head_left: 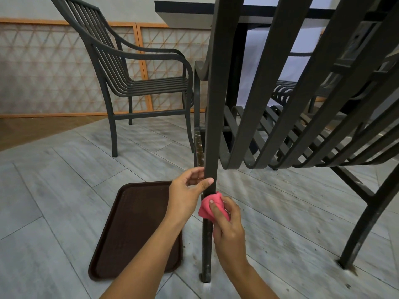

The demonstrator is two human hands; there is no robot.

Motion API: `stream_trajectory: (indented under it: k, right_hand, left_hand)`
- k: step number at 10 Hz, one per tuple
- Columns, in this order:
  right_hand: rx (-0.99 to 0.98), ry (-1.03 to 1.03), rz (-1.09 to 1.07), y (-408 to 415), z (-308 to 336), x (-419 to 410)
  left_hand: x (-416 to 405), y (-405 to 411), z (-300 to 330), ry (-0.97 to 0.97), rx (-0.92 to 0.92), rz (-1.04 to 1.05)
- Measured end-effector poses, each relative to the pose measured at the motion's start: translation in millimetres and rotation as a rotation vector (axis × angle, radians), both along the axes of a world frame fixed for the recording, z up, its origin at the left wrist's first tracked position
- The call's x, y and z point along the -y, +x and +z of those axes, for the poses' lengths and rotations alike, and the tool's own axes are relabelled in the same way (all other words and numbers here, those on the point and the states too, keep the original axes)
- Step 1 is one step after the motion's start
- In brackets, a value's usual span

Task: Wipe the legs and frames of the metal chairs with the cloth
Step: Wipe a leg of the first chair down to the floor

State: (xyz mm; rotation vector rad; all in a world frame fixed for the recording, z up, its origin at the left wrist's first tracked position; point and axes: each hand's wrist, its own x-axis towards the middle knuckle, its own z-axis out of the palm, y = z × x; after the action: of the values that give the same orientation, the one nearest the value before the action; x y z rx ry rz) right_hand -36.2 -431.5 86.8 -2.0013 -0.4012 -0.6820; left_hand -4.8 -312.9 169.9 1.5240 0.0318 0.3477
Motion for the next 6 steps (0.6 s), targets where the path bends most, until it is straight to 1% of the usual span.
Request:
stream_trajectory:
  k: [1,2,3,4,6]
  right_hand:
    - [-0.254,0.278,0.11,-5.3,20.6,-5.7]
    - [-0.371,0.426,0.207,-3.1,23.7,-12.7]
    - [-0.357,0.449,0.205,-1.5,21.6,-14.3]
    - [-0.387,0.483,0.205,-0.7,18.7,-16.1]
    - [-0.396,0.455,0.184,-1.3,15.9,-16.8]
  left_hand:
    - [0.8,-0.1,-6.8,0.013,-0.004,0.01]
    - [-0.7,1.5,-8.8,0.016,-0.011,0.008]
    - [-0.6,2.9,-9.6,0.005,-0.005,0.007]
    - [-0.8,4.2,-12.5,-0.011,-0.003,0.015]
    - [-1.4,4.3,-15.5,-0.026,0.006,0.001]
